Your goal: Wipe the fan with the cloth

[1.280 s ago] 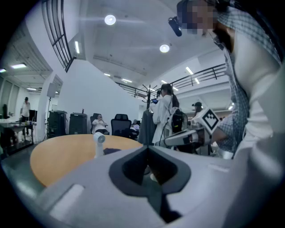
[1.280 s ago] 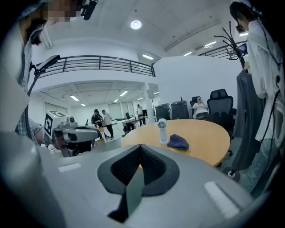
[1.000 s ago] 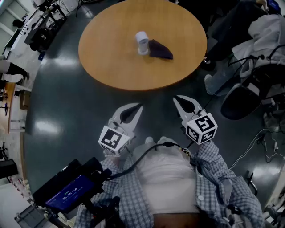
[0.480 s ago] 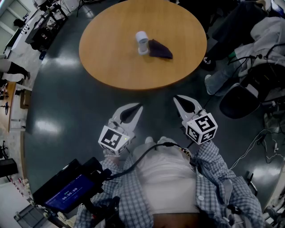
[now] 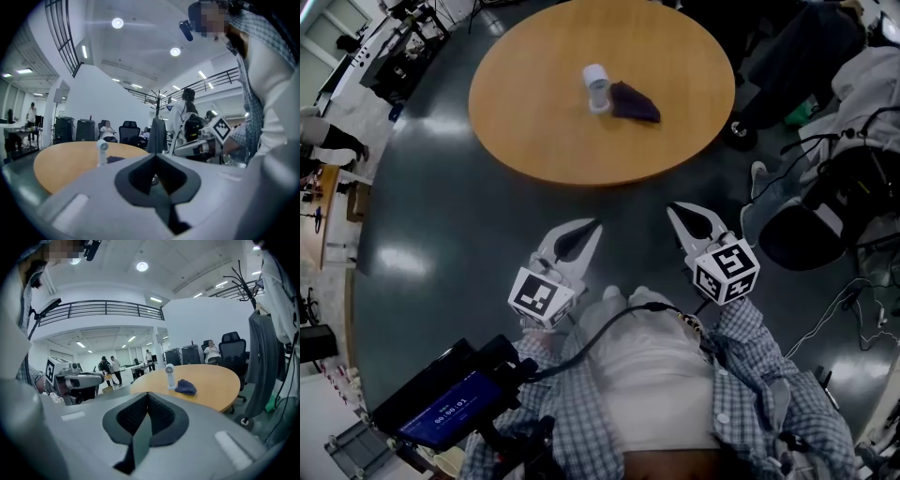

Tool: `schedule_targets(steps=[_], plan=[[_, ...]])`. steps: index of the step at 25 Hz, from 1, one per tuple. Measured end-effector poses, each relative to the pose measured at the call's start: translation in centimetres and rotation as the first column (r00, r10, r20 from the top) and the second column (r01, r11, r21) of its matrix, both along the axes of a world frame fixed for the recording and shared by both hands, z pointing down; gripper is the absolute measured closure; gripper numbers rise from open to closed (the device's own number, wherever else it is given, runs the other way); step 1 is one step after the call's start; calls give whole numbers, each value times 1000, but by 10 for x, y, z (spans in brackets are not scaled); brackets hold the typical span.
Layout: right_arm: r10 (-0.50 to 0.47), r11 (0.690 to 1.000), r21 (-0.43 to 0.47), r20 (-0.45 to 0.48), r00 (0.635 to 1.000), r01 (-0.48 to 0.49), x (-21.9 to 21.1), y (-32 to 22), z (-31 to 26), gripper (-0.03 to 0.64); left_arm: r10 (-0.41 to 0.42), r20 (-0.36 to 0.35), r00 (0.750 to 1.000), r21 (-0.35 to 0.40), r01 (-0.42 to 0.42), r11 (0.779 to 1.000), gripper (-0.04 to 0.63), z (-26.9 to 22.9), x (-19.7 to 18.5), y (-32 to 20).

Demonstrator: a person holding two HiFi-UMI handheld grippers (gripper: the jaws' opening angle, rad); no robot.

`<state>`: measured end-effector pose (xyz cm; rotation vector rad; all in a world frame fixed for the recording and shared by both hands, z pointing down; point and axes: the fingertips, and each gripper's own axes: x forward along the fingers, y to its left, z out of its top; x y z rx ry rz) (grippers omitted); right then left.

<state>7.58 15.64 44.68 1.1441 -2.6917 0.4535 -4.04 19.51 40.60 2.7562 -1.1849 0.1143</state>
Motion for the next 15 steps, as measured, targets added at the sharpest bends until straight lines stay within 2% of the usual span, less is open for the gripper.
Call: schedule_targets(steps=[3,10,15], plan=[[-21,1000,-8,-1,1000,21,1,5,3,614,-36,6,999,-18,36,999,595,1,-1,2],[-20,1000,-20,2,1000,20,13,7,12,613,-9,5,1000,-21,9,1000,595,18,13,5],[5,1000,-30,1,1000,-5,14,-12,19,614,7,-11,1000,-11,-7,1000,595,19,12,-20]])
